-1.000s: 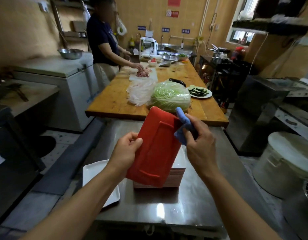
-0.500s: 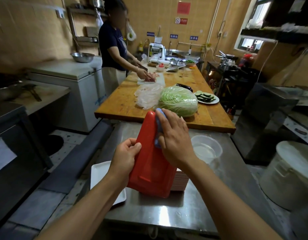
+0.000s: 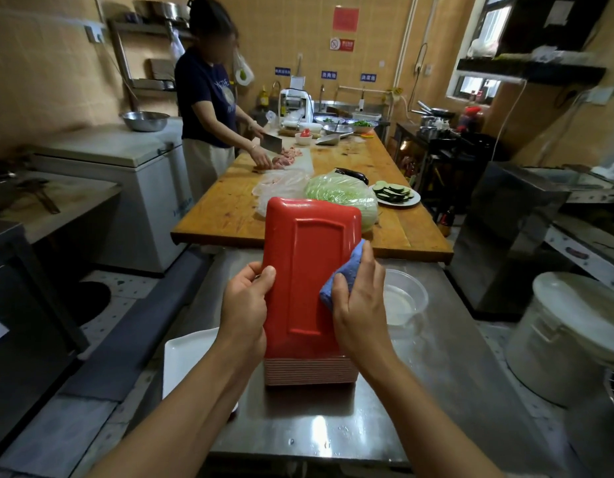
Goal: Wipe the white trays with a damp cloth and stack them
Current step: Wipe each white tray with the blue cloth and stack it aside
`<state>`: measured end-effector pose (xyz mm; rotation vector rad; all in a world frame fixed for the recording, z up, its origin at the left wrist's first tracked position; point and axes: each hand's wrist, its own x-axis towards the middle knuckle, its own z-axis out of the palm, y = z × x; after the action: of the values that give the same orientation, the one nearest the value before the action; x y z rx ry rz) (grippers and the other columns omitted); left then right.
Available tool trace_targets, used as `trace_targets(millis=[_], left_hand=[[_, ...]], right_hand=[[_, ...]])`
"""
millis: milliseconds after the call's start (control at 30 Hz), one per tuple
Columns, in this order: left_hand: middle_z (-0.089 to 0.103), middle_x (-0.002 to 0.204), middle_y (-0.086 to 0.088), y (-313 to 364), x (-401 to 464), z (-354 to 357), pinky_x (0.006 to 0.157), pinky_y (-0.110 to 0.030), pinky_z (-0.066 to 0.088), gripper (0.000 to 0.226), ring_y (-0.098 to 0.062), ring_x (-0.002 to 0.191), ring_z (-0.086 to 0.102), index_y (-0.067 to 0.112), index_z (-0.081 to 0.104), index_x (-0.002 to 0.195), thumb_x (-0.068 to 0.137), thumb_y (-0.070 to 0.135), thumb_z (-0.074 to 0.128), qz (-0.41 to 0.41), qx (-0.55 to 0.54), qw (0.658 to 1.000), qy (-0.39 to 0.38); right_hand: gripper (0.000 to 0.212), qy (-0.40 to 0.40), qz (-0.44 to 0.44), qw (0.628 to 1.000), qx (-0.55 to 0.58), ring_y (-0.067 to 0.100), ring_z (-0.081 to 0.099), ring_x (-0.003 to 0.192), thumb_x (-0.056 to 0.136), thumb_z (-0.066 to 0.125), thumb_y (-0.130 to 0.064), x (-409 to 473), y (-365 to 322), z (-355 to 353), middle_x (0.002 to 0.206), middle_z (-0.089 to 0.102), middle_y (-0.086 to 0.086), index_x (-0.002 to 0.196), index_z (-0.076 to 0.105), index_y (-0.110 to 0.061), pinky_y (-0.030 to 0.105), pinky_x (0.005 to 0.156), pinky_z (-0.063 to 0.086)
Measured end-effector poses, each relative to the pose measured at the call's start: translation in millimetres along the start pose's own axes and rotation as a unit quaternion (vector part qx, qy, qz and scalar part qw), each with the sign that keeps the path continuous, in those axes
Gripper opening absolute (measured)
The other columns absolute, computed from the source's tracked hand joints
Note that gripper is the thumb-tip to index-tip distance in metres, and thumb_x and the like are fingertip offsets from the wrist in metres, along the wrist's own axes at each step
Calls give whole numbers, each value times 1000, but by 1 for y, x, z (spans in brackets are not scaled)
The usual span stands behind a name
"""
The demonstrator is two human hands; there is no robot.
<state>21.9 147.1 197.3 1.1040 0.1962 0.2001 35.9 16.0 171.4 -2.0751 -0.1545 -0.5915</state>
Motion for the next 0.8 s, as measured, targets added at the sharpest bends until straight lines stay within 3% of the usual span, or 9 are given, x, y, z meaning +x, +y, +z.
trace_targets(millis=[133, 200, 267, 333, 467, 533, 633, 733, 800], left_hand=[[70, 64, 2, 1, 10, 7, 54, -29, 58, 15, -10, 60, 68, 12, 58, 88, 96, 9, 46, 25, -41, 999, 10], [72, 69, 2, -1, 11, 8, 54, -29, 57, 16, -11, 65, 69, 14, 59, 91, 97, 10, 45, 29, -50, 998, -1], [74, 78, -1, -7, 10, 8, 60, -34, 58, 15, -15, 74, 71, 15, 59, 97, 98, 14, 44, 17, -38, 999, -19], [73, 86, -3, -13, 10, 7, 67, -38, 58, 17, -18, 82, 71, 17, 57, 101, 100, 17, 41, 8, -12, 999, -42], [65, 112, -7, -12, 15, 0, 80, -37, 52, 16, -24, 105, 63, 25, 53, 110, 99, 22, 42, -4, 129, 987, -97], [57, 124, -2, -4, 20, -6, 80, -32, 49, 37, -21, 112, 57, 27, 43, 127, 92, 28, 56, 28, 245, 965, -93], [33, 144, -3, 23, 27, -8, 99, -47, 42, 92, -20, 126, 42, 30, 17, 144, 73, 36, 76, 172, 370, 912, -44], [35, 141, 1, 57, 38, -2, 98, -38, 39, 93, -15, 126, 39, 28, 30, 141, 65, 39, 81, 265, 477, 834, -81], [55, 126, 3, 75, 45, 1, 90, -31, 47, 76, -14, 115, 53, 24, 48, 130, 63, 35, 83, 183, 480, 838, -183]], right_hand=[[65, -8, 31, 998, 47, 4, 43, 111, 93, 53, -25, -24, 10, -7, 128, 36, -5, 147, 17, -29, 9, 83, 39], [62, -33, 80, 989, 121, 8, 53, 108, 89, 59, -22, -23, 11, -17, 126, 45, -4, 141, 27, -33, 19, 87, 49], [51, -59, 123, 972, 190, 12, 64, 91, 84, 62, -10, -12, 12, -27, 110, 60, 1, 124, 42, -35, 29, 79, 56], [43, -71, 138, 964, 214, 17, 67, 80, 78, 61, 0, -1, 13, -33, 93, 66, 5, 104, 51, -33, 30, 71, 58], [37, -68, 122, 973, 183, 15, 66, 76, 74, 64, 3, 8, 17, -38, 86, 65, 3, 94, 53, -27, 23, 64, 56], [41, -75, 112, 977, 167, 14, 66, 75, 72, 66, 2, 13, 20, -42, 86, 64, 1, 94, 52, -28, 21, 63, 55], [47, -114, 68, 984, 121, 11, 65, 76, 66, 69, 3, 20, 20, -52, 85, 64, -1, 94, 52, -31, 20, 64, 55], [50, -158, 14, 985, 60, 1, 62, 71, 61, 72, 1, 24, 15, -62, 79, 64, -8, 91, 53, -34, 10, 59, 49], [49, -191, -3, 980, 49, 5, 63, 72, 56, 72, -7, 27, 12, -68, 81, 64, -6, 95, 55, -31, 17, 60, 53]])
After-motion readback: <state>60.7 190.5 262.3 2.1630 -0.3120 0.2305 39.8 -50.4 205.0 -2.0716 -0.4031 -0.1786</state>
